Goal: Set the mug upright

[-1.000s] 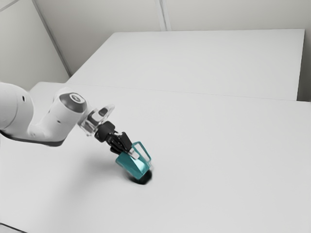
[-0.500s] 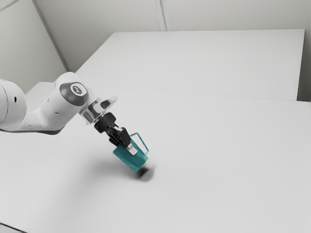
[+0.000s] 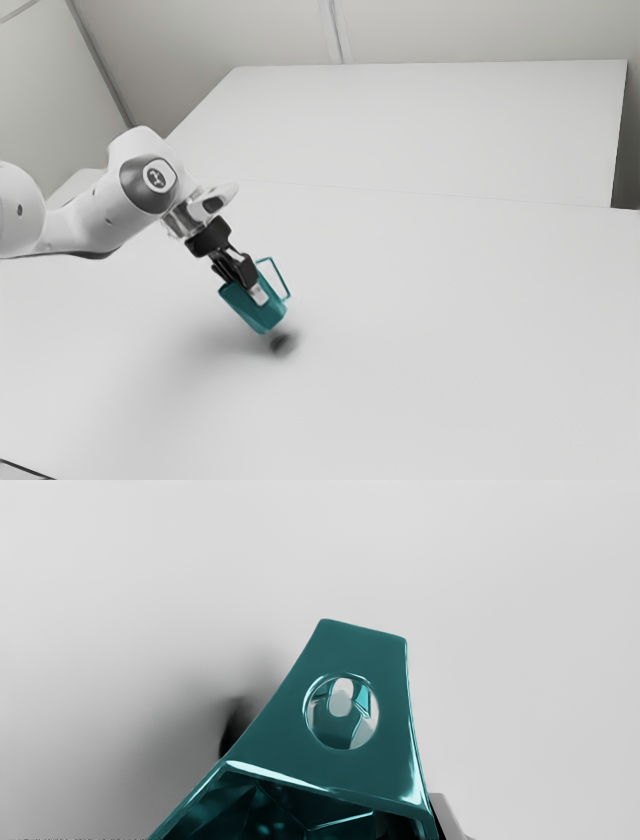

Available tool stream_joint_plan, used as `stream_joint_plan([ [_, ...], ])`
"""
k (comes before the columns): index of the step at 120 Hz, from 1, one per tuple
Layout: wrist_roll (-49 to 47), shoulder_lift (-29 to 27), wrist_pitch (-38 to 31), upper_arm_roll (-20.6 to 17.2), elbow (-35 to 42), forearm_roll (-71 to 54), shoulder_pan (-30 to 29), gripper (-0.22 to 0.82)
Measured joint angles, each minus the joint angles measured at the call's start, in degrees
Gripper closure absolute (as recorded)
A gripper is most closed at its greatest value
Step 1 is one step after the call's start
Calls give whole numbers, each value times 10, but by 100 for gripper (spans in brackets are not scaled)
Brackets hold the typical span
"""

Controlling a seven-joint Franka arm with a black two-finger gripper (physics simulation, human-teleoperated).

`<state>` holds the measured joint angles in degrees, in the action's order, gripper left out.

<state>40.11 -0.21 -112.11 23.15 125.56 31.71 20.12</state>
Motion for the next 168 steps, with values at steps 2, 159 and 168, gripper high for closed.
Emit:
stream_joint_plan([
  [2, -2, 0, -2, 0, -3, -7, 1, 75],
  [159, -247, 17, -63, -71, -41, -354, 14, 75],
  [168, -255, 22, -69, -71, -40, -355, 21, 75],
])
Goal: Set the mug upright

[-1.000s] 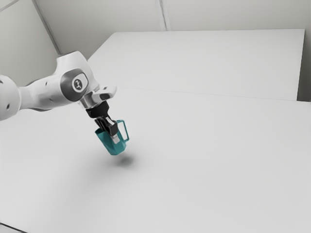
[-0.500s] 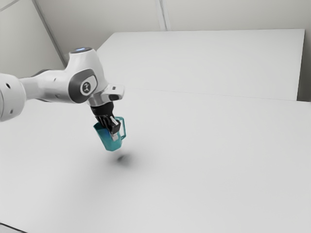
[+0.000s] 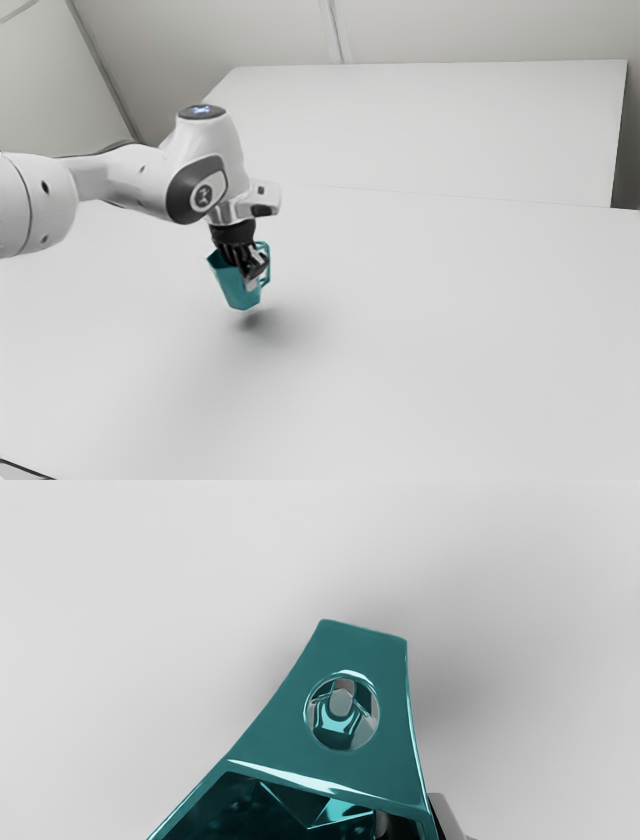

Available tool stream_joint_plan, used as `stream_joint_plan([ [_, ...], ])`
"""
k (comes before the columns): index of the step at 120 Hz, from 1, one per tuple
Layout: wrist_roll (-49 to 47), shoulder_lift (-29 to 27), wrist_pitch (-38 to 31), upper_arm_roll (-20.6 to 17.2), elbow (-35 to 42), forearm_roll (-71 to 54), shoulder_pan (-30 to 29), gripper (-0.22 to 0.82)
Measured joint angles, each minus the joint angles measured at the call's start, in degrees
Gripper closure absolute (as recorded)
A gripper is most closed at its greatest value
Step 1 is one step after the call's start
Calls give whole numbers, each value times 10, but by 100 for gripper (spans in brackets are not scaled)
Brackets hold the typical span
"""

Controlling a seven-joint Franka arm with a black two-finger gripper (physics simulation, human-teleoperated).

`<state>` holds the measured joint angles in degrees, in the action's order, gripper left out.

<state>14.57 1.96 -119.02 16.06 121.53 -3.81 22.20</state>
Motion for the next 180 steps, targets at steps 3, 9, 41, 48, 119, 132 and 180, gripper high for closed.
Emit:
stream_joint_plan([
  [3, -3, 1, -2, 0, 0, 0, 2, 75],
  [9, -7, 2, -8, 0, 1, -2, 6, 75],
  [41, -28, 11, -44, 1, 3, -13, 4, 75],
  [48, -31, 16, -48, 1, 3, -13, 1, 75],
  [119, -57, 52, -60, 1, 0, -15, 1, 75],
  [132, -61, 55, -61, 1, 0, -15, 1, 75],
  [180, -72, 66, -67, 2, 0, -15, 1, 75],
])
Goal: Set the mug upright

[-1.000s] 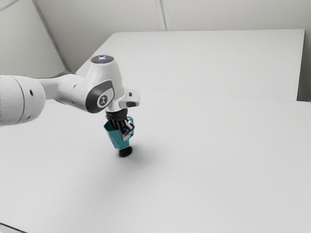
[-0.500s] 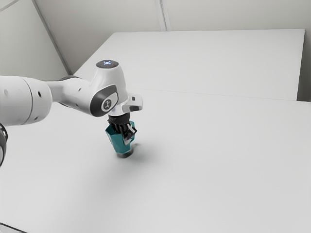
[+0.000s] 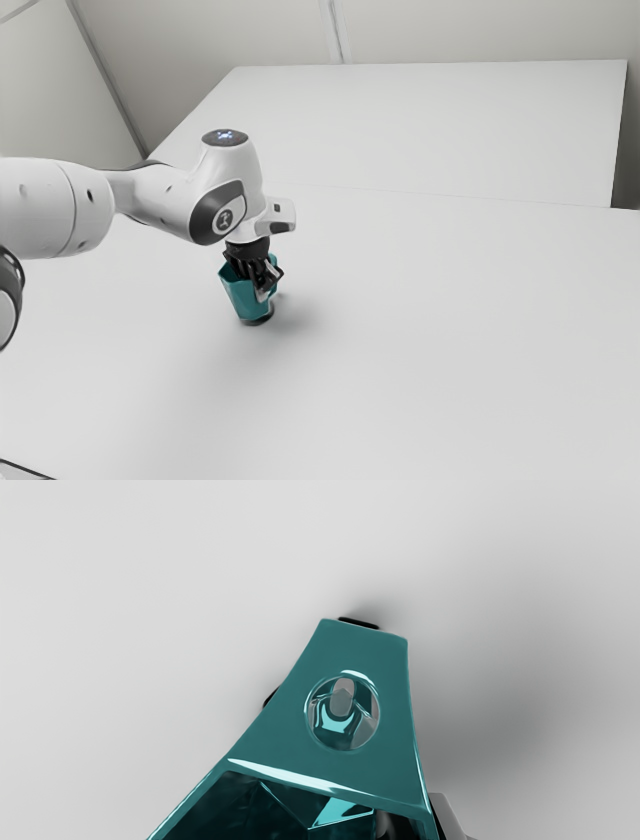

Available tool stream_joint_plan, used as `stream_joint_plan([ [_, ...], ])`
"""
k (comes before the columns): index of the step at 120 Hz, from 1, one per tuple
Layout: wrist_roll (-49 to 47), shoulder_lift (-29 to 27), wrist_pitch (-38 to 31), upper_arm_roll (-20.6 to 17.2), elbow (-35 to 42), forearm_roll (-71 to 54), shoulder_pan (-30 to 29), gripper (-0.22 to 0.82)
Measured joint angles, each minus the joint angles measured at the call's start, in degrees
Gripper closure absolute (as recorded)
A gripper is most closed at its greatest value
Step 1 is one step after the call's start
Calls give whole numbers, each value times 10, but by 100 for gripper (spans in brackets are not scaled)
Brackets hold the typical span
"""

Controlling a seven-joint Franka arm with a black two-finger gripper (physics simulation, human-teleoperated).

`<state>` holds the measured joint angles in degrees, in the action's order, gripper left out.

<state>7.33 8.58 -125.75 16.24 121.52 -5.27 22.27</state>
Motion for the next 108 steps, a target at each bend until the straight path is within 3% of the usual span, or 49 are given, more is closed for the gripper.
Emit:
stream_joint_plan([
  [12, -2, 3, -1, 0, 0, 0, -1, 74],
  [34, -2, 2, -1, 0, 0, 3, -1, 35],
  [53, -2, -1, 1, 0, -2, 3, -1, 17],
  [83, 0, -71, 38, 0, -32, 4, -1, 5],
  [108, 1, -87, 150, 0, -149, 24, -6, 2],
])
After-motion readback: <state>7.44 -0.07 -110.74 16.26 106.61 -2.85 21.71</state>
